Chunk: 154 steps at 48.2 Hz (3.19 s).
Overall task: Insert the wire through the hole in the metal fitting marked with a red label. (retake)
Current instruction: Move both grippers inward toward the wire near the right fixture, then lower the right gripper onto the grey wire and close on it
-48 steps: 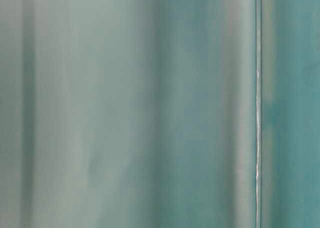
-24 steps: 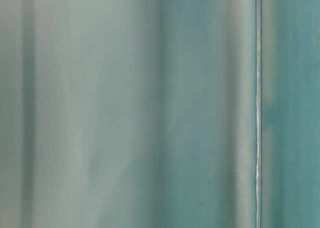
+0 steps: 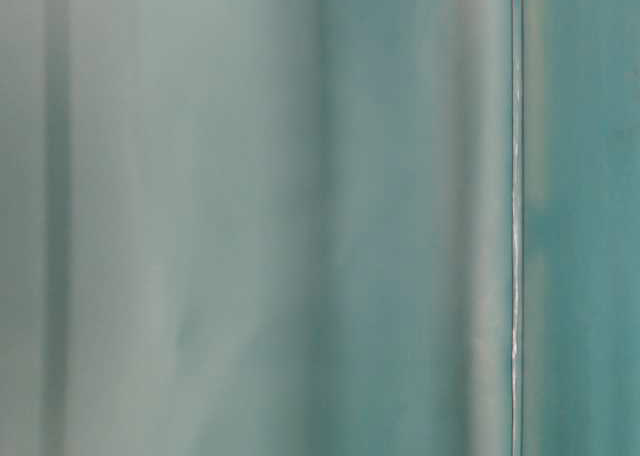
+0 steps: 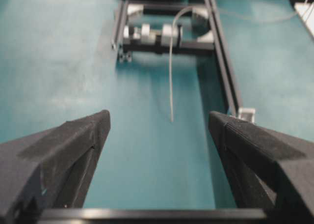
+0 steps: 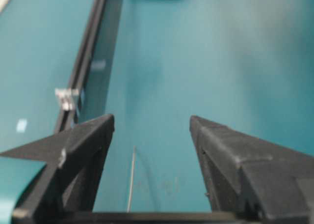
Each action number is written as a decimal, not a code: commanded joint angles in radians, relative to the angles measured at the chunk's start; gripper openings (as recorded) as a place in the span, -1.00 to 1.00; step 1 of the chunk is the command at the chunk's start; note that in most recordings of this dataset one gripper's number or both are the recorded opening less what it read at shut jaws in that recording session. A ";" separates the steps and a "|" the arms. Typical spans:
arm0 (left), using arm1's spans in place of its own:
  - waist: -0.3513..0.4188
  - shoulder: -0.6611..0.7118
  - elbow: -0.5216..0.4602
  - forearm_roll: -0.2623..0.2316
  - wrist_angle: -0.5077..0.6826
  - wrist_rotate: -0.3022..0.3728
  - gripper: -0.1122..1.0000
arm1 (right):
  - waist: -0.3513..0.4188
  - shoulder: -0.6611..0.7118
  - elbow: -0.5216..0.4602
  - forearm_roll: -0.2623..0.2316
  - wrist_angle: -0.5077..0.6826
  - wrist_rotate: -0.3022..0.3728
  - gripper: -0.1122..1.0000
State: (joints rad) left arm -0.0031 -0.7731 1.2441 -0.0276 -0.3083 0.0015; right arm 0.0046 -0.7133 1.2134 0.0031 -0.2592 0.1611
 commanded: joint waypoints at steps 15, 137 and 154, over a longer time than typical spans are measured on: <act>-0.002 0.152 -0.041 -0.005 -0.003 -0.008 0.46 | 0.002 0.160 -0.078 0.002 0.011 0.008 0.51; -0.002 0.480 -0.132 -0.005 -0.011 -0.009 0.45 | 0.017 0.739 -0.299 0.002 -0.018 0.055 0.22; -0.002 0.480 -0.130 -0.005 -0.011 -0.009 0.44 | 0.015 0.739 -0.296 0.000 0.003 0.055 -0.77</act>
State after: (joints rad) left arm -0.0031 -0.2869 1.1259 -0.0322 -0.3114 -0.0061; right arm 0.0230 0.0383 0.9281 0.0031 -0.2562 0.2148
